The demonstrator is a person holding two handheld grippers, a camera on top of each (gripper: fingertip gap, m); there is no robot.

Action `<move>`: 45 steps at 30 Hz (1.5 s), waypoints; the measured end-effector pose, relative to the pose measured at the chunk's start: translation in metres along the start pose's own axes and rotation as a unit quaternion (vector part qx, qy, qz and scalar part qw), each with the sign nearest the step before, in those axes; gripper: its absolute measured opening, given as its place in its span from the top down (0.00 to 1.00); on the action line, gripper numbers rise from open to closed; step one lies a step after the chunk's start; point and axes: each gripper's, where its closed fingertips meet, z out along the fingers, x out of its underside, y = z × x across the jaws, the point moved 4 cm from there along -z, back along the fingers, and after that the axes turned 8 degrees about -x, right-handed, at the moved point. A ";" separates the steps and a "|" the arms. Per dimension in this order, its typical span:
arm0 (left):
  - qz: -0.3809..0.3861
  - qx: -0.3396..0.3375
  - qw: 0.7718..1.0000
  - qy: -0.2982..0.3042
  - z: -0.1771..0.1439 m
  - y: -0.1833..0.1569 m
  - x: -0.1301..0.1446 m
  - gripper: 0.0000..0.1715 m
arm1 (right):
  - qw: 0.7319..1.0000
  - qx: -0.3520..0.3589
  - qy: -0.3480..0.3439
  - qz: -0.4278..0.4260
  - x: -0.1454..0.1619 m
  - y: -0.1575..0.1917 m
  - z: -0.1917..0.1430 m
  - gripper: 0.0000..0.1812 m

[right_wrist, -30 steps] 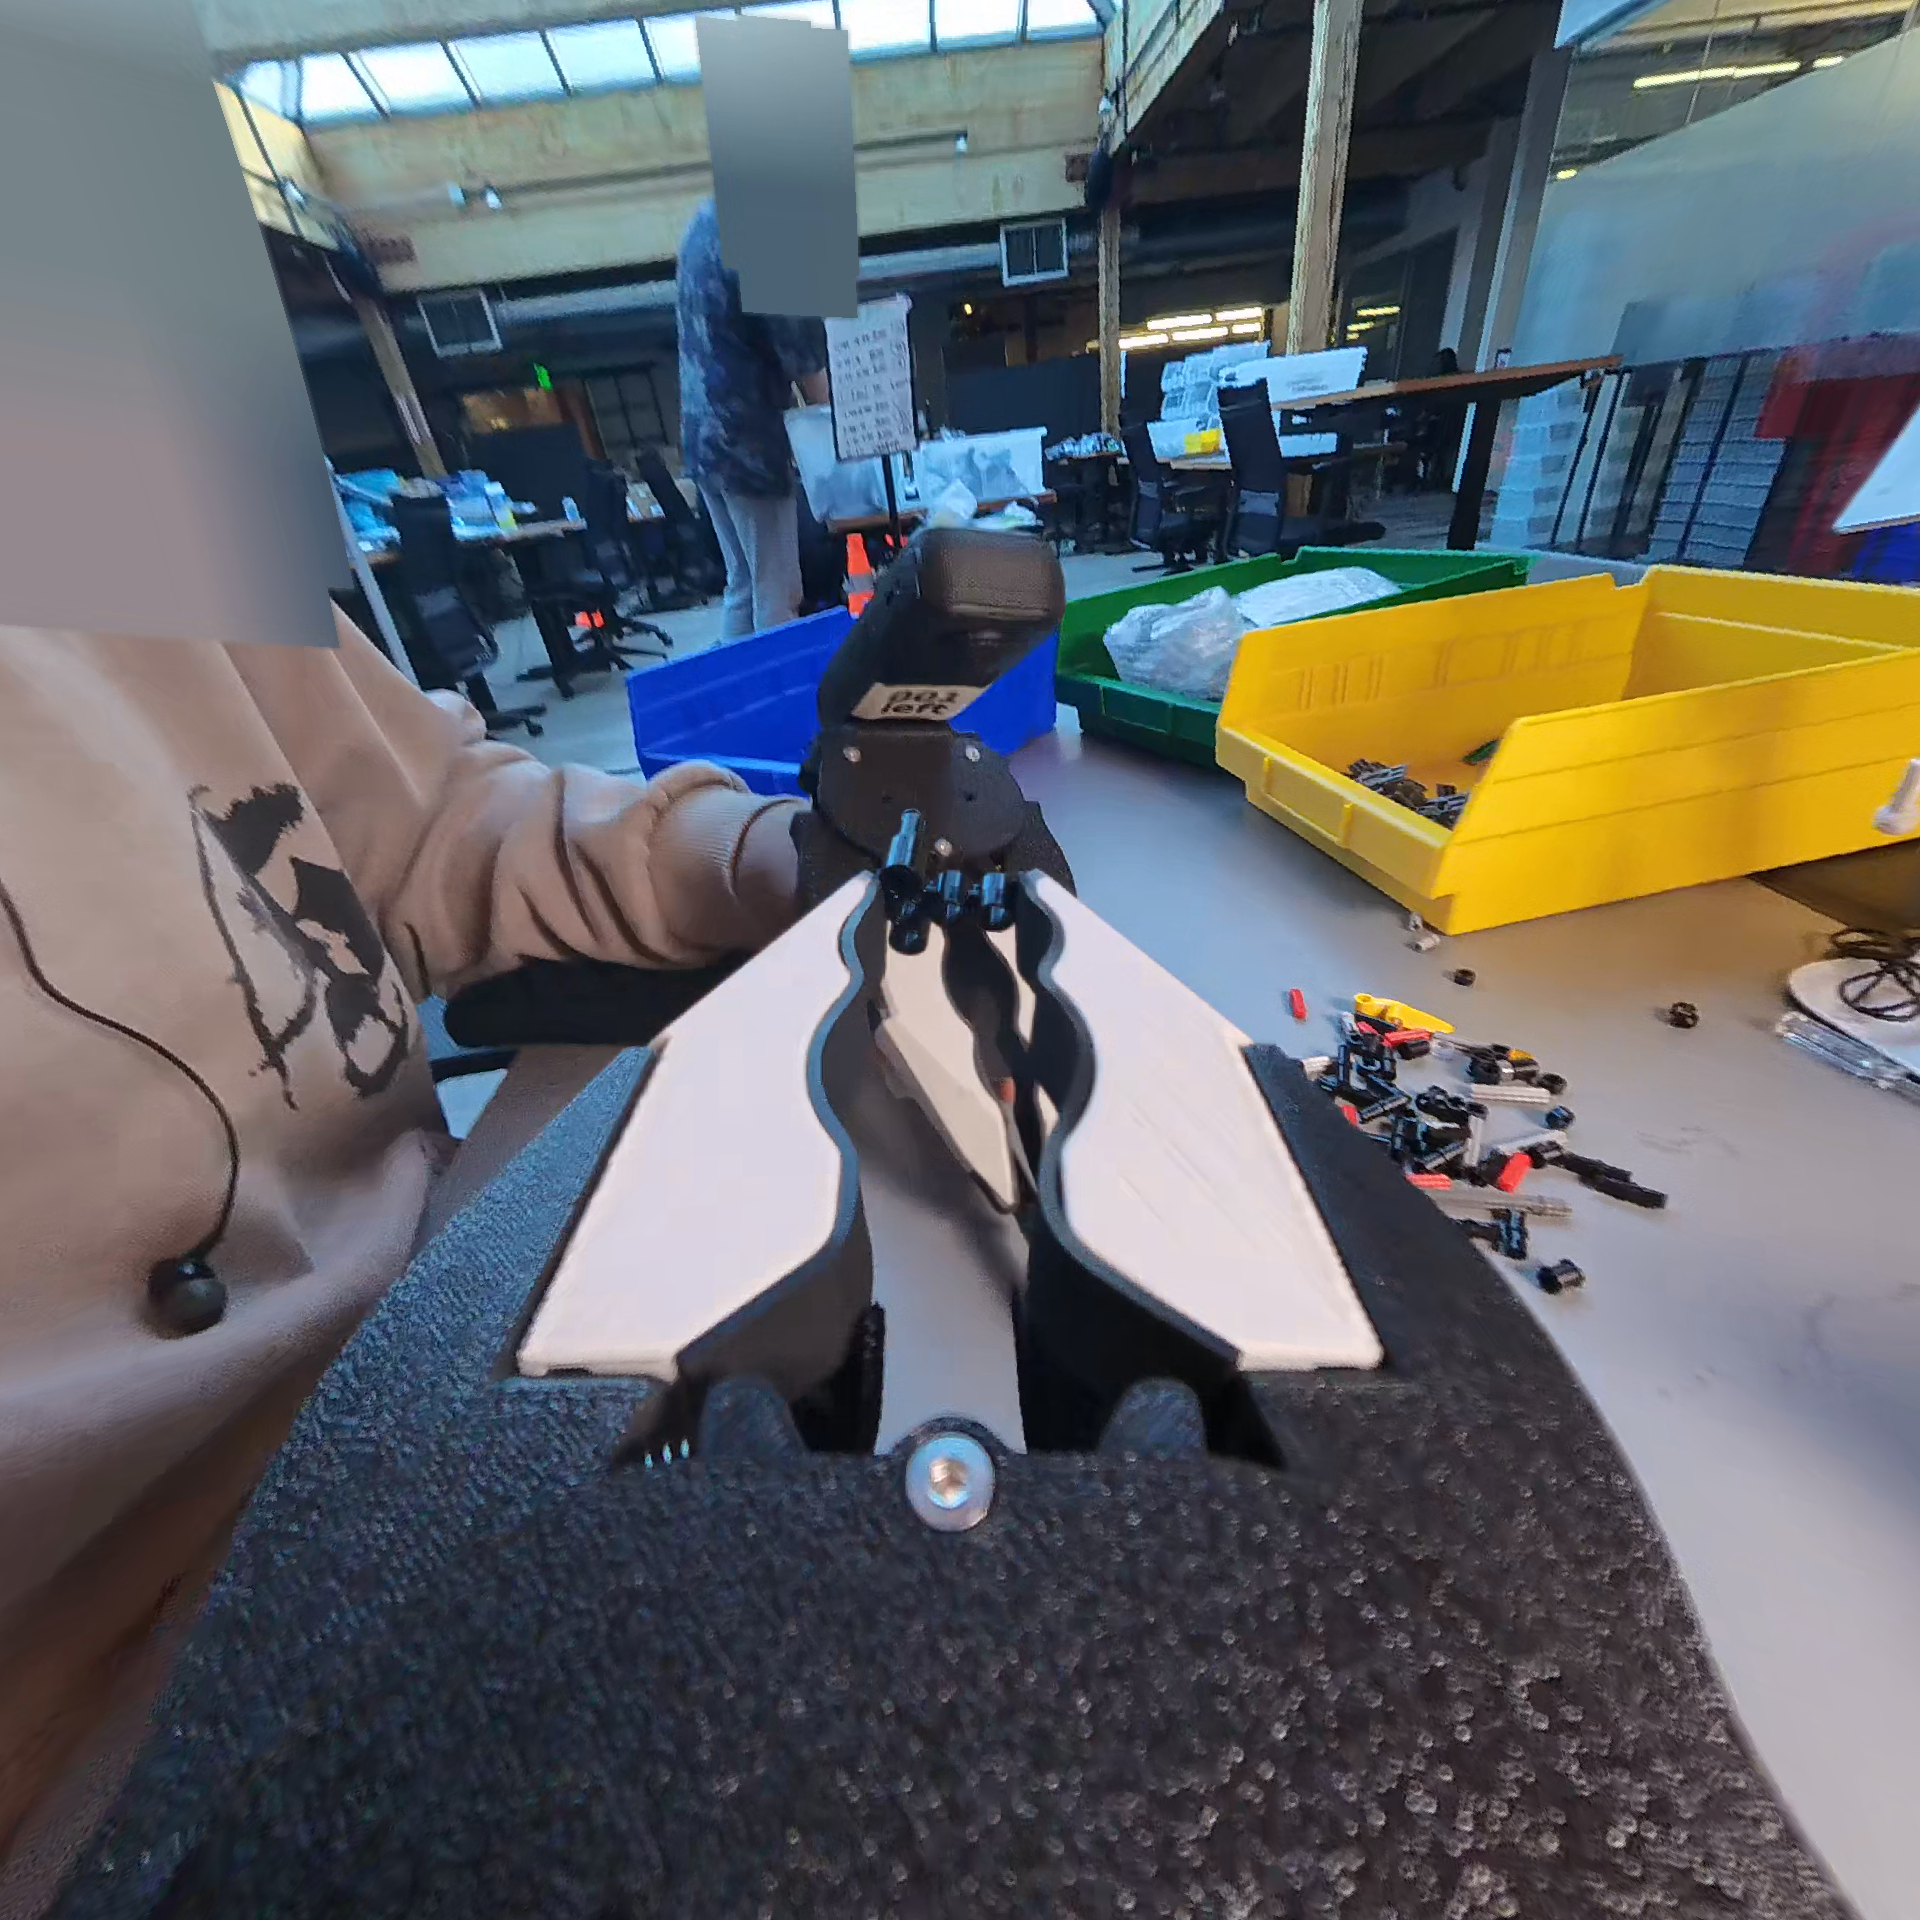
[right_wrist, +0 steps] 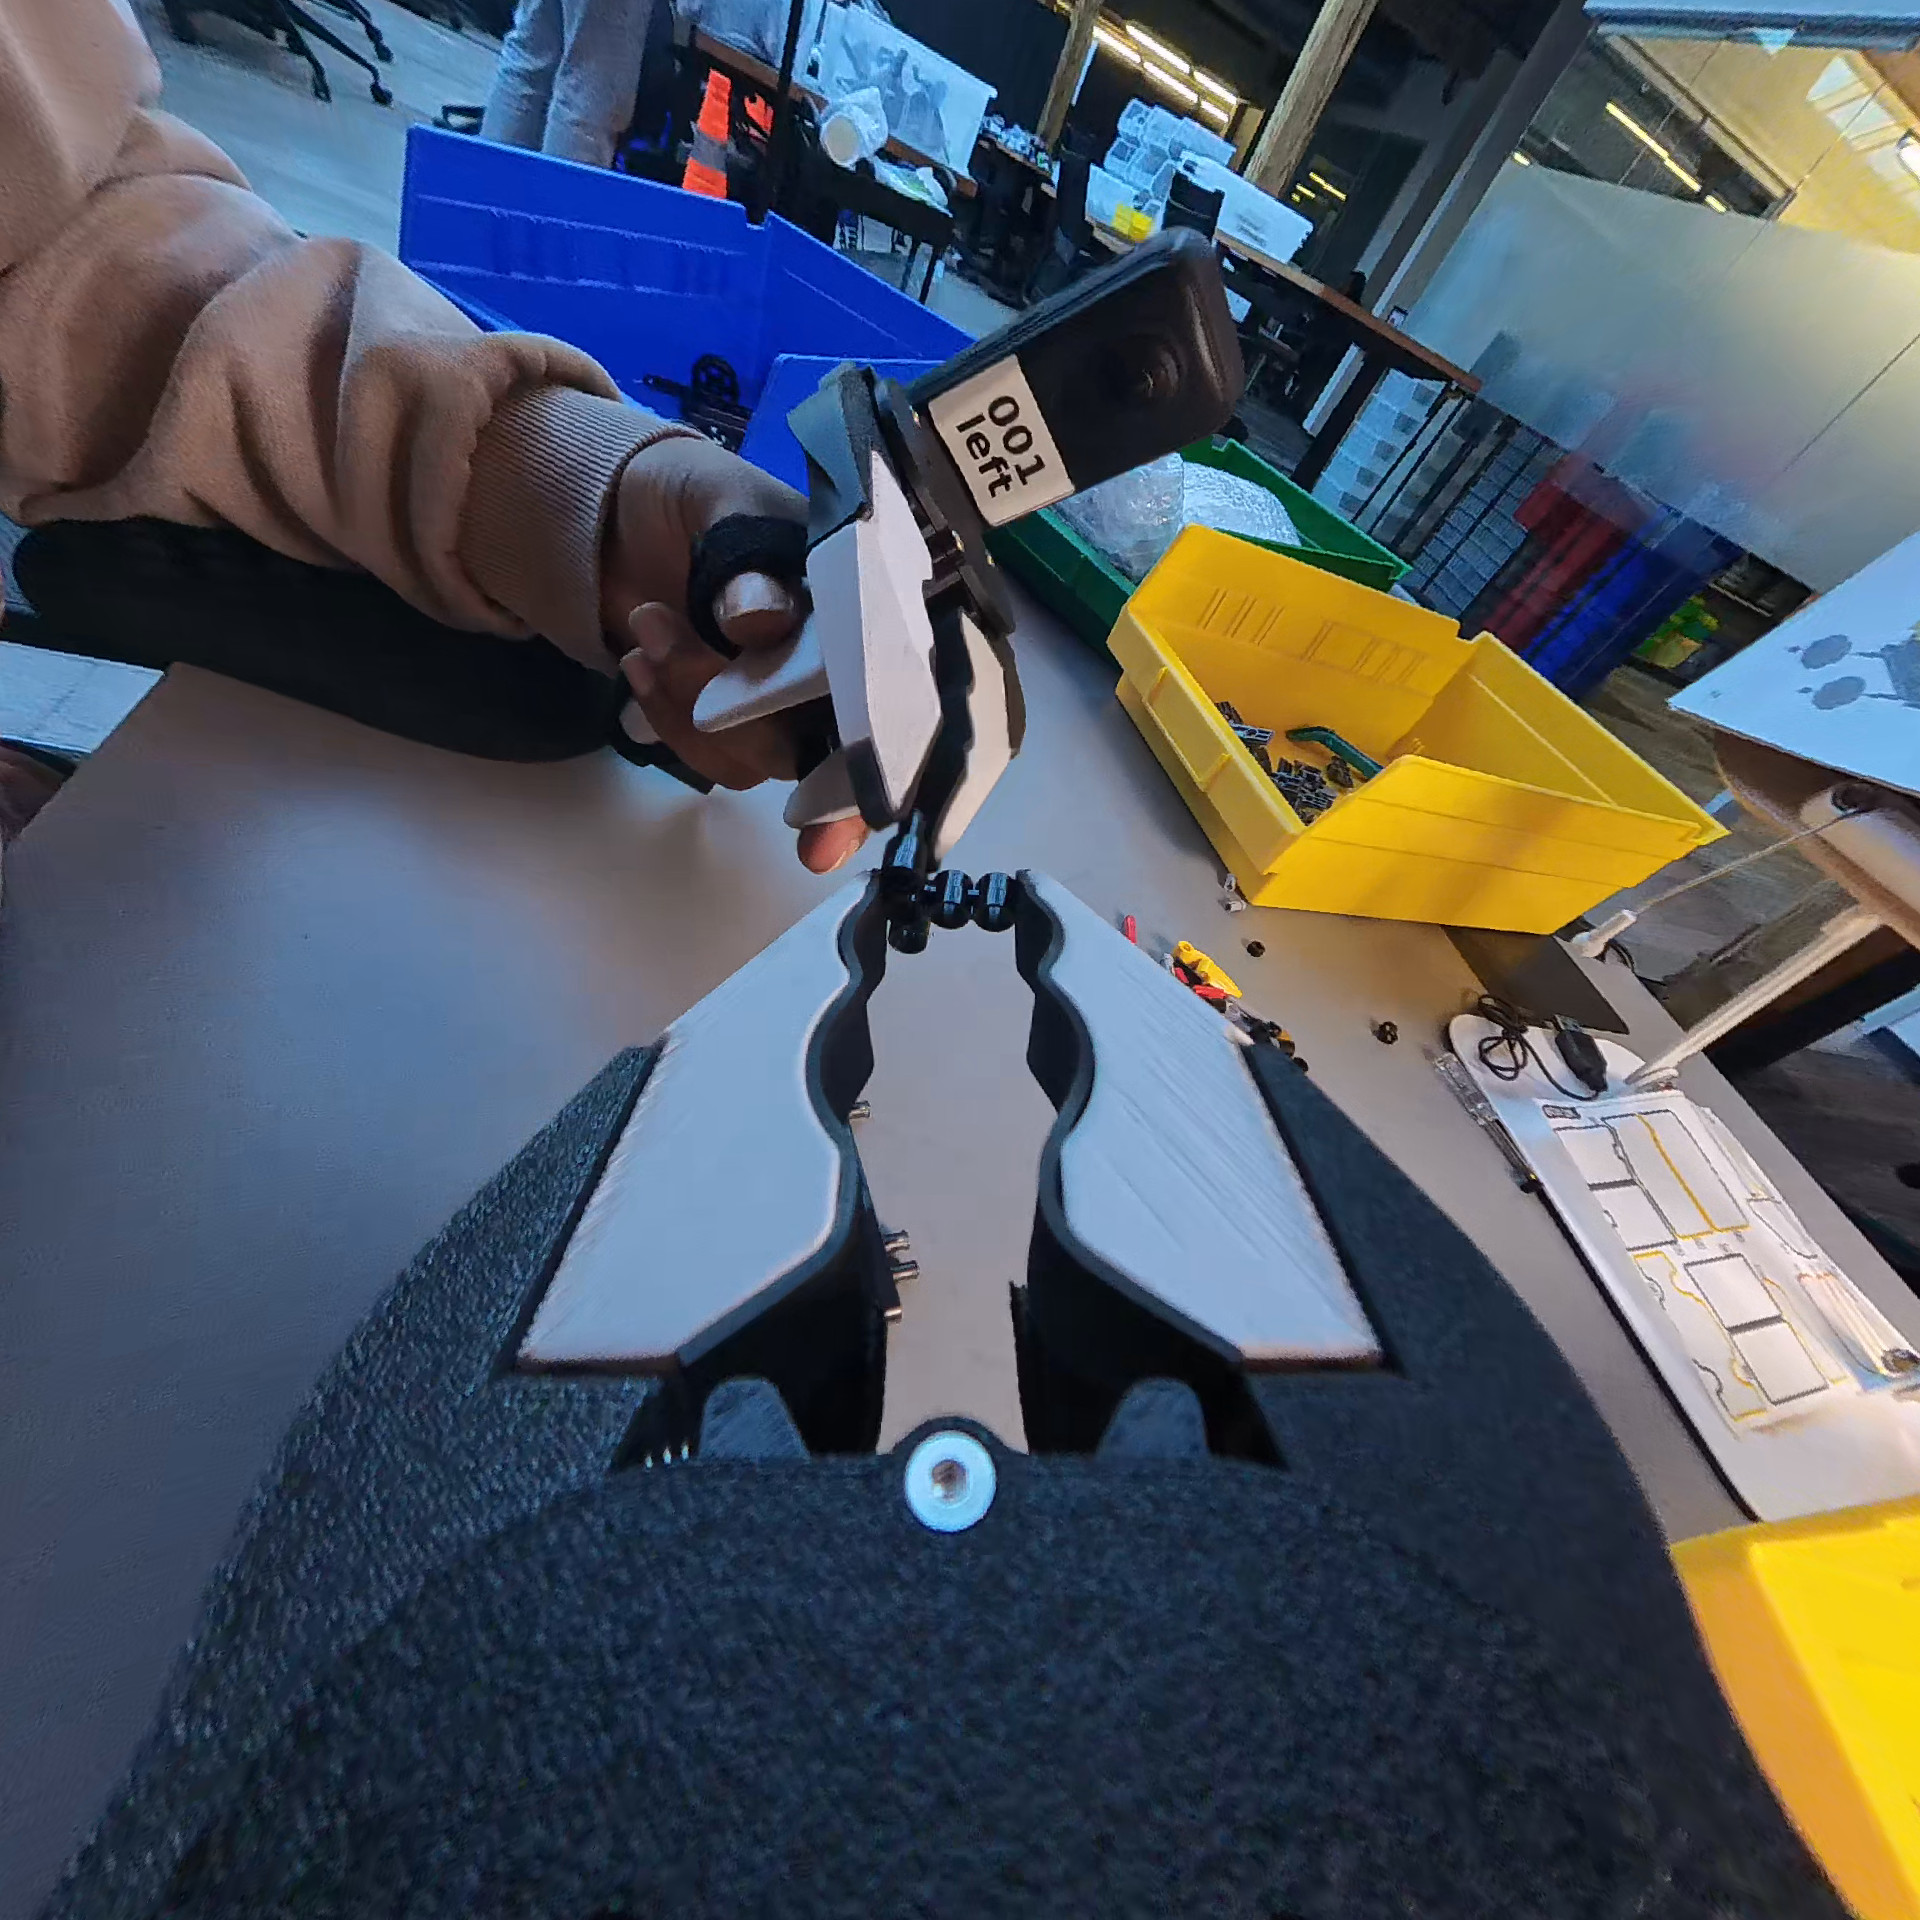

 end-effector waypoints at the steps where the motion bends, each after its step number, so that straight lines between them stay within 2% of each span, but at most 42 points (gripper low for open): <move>1: -0.002 0.002 1.000 0.000 0.000 0.000 0.000 0.95 | 1.000 0.002 0.001 -0.003 0.000 0.000 0.000 0.88; 8: 0.013 -0.007 1.000 -0.007 0.000 -0.002 -0.001 0.98 | 1.000 -0.002 -0.011 0.008 -0.002 0.000 -0.001 0.88; 14: 0.063 -0.014 0.997 -0.033 -0.001 -0.012 -0.016 0.99 | 0.994 -0.018 -0.086 0.069 -0.015 -0.009 -0.010 0.88; 19: 0.070 -0.015 0.996 -0.047 -0.002 -0.016 -0.019 0.99 | 0.994 -0.015 -0.093 0.062 -0.023 -0.011 -0.015 0.89; 20: 0.063 -0.017 0.996 -0.065 -0.009 -0.014 -0.024 1.00 | 0.994 -0.007 -0.095 0.060 -0.024 -0.013 -0.018 0.88; 22: 0.030 -0.045 0.986 -0.159 -0.054 0.003 -0.047 1.00 | 0.984 0.026 -0.152 0.089 -0.033 -0.032 -0.053 0.89; 23: 0.042 -0.070 0.985 -0.151 -0.063 0.008 -0.044 1.00 | 0.984 0.033 -0.153 0.084 -0.034 -0.035 -0.063 0.89; 24: 0.056 -0.072 0.988 -0.126 -0.057 0.008 -0.038 1.00 | 0.987 0.031 -0.139 0.072 -0.033 -0.031 -0.061 0.88; 27: 0.043 0.000 0.996 -0.079 -0.019 -0.004 -0.023 1.00 | 0.989 -0.013 -0.129 0.076 -0.030 -0.013 -0.034 0.88; 30: 0.033 0.046 0.997 -0.043 0.004 -0.017 -0.015 0.89 | 0.990 -0.033 -0.116 0.080 -0.024 -0.008 -0.026 0.88; 33: 0.012 0.070 0.996 -0.050 0.010 -0.024 -0.015 0.91 | 0.989 -0.042 -0.111 0.084 -0.020 -0.004 -0.024 0.88; 36: 0.026 0.050 0.997 -0.046 0.010 -0.022 -0.013 0.98 | 0.990 -0.044 -0.107 0.078 -0.022 -0.003 -0.023 0.88; 45: 0.022 0.030 0.999 -0.029 0.009 -0.018 -0.009 0.98 | 0.997 -0.032 -0.063 0.043 -0.016 0.001 -0.017 0.88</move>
